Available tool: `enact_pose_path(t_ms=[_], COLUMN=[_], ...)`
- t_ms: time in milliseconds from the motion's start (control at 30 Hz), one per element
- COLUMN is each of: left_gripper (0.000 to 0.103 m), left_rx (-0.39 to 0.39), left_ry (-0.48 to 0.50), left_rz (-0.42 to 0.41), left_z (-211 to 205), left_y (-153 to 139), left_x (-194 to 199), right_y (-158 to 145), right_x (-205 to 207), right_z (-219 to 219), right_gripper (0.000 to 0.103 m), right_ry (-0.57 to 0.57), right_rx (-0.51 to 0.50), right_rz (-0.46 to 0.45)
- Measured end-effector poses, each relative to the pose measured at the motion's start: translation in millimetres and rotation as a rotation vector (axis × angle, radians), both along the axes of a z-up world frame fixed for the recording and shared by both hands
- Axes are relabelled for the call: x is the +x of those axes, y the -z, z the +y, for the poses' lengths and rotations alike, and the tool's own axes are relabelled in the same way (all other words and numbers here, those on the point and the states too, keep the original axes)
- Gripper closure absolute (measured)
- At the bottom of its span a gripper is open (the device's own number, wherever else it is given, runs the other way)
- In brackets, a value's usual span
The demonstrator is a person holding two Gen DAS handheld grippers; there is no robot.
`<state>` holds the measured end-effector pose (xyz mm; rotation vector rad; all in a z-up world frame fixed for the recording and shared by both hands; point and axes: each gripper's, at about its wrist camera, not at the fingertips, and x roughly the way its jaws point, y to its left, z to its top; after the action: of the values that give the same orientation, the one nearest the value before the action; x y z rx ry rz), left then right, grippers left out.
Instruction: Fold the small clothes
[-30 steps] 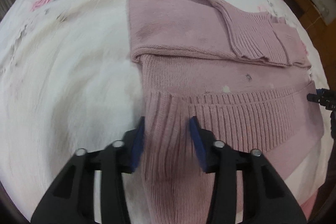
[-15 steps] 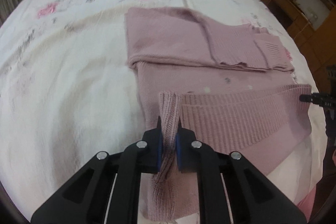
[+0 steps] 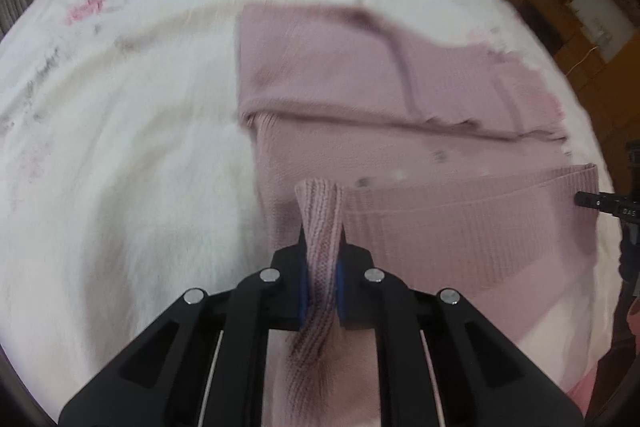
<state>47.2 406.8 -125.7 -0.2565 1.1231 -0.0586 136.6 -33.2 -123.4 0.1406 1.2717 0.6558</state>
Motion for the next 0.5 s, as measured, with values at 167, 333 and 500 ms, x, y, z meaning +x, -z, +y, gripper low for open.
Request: enact_pose_path(t_ms=[167, 333, 500], left_gripper=[0.095, 0.095, 0.095], left_rx=[-0.027, -0.049, -0.034], left_ry=[-0.001, -0.043, -0.083], left_rz=[-0.135, -0.243, -0.291], left_z=[-1, 2, 10], left_y=[-53, -97, -115], left_x=[-7, 33, 95], right_y=[-52, -101, -116], right_x=[-5, 28, 84], right_z=[-10, -11, -3], right_gripper=[0.093, 0.093, 0.093], right_ry=[0.017, 0.062, 0.120], right_rx=[0.096, 0.125, 0.087], right_rz=[-0.087, -0.185, -0.221])
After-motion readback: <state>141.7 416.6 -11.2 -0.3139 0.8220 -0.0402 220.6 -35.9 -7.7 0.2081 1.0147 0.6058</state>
